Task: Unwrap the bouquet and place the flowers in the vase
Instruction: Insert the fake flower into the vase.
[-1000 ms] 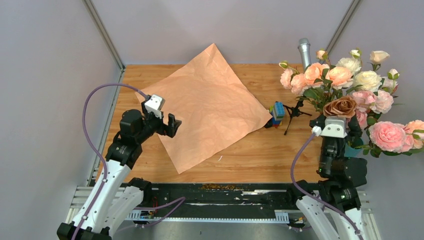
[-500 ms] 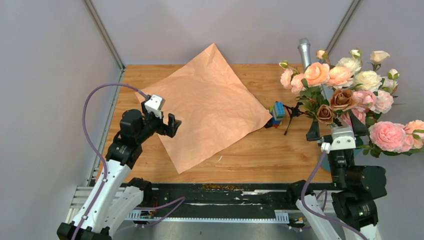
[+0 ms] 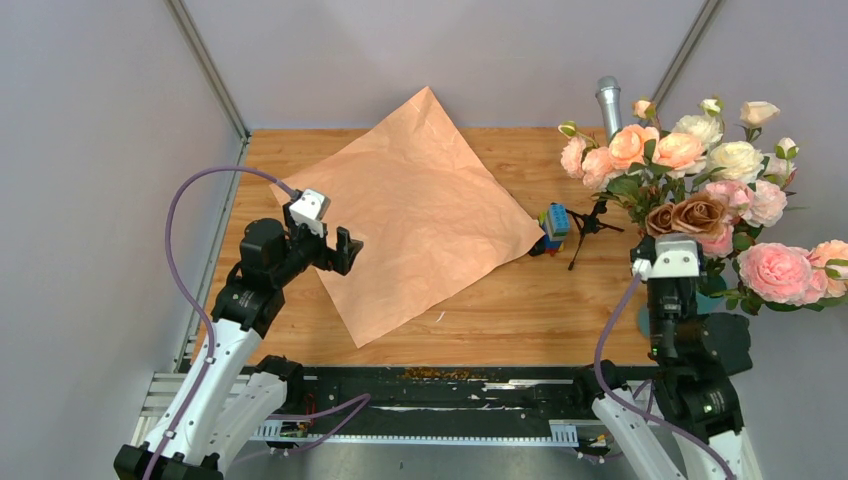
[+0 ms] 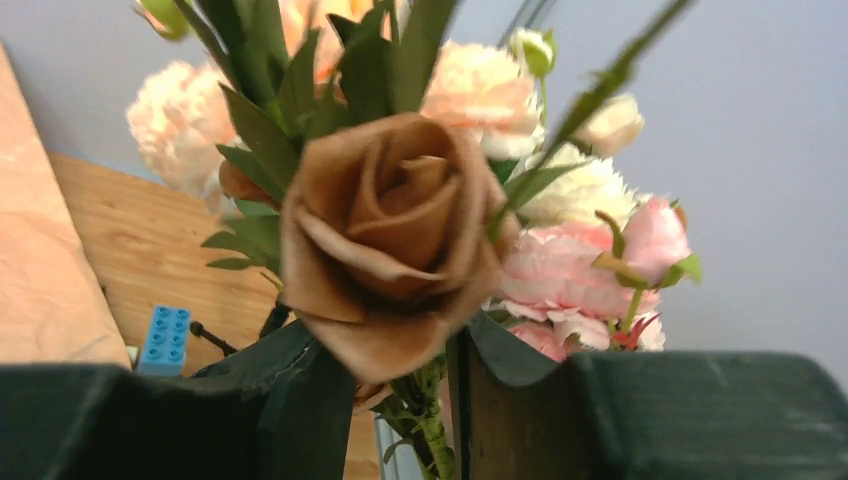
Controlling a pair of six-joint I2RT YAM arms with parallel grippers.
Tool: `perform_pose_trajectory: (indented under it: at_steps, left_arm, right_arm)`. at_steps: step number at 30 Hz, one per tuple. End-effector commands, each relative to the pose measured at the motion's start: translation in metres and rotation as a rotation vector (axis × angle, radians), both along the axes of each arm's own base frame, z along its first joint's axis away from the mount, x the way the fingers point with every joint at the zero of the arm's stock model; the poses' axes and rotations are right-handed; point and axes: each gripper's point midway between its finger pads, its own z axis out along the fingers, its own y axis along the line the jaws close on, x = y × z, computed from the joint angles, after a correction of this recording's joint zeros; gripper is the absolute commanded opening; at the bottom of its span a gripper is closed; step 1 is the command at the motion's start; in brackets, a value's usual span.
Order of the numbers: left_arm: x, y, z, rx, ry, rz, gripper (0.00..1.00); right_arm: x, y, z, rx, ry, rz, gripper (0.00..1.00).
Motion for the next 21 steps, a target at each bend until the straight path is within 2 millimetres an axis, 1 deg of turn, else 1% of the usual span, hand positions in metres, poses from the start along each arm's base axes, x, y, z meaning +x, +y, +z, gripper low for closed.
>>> perform_pose_trajectory:
  at_steps: [1,3,4,6,9,13,15,17,19,21]
  left_arm:
    - [0.003,-0.004,0.008,-0.008,-0.035,-0.016,1.0]
    - [0.003,-0.004,0.008,-0.007,-0.036,-0.016,1.0]
    - [0.003,-0.004,0.008,-0.008,-0.035,-0.016,1.0]
    - [0.003,-0.004,0.007,-0.01,-0.035,-0.02,1.0]
    - [0.002,-0.005,0.007,-0.011,-0.033,-0.027,1.0]
    - [0.0,-0.007,0.006,-0.015,-0.031,-0.037,1.0]
    - [0.0,-0.007,0.006,-0.016,-0.029,-0.037,1.0]
    - [0.0,-0.007,0.007,-0.017,-0.031,-0.037,1.0]
    - [0.0,-0.007,0.007,-0.016,-0.032,-0.034,1.0]
    - [0.001,-0.006,0.007,-0.016,-0.031,-0.032,1.0]
  right_arm:
    - [0.009,-0.03,-0.011,0.049,0.001,-0.204,0.33]
    - [0.01,-0.038,-0.018,0.053,0.005,-0.258,0.22]
    - [0.01,-0.041,-0.02,0.058,0.007,-0.281,0.19]
    - [0.009,-0.045,-0.022,0.068,0.003,-0.309,0.15]
    - [0.006,-0.049,-0.023,0.075,-0.008,-0.33,0.13]
    - [0.005,-0.058,-0.032,0.081,0.007,-0.399,0.13]
    - [0.004,-0.061,-0.034,0.088,0.011,-0.415,0.17]
    - [0.004,-0.058,-0.032,0.083,0.008,-0.391,0.23]
    - [0.002,-0.05,-0.028,0.076,0.0,-0.329,0.38]
    - [0.0,-0.04,-0.024,0.057,-0.006,-0.25,0.58]
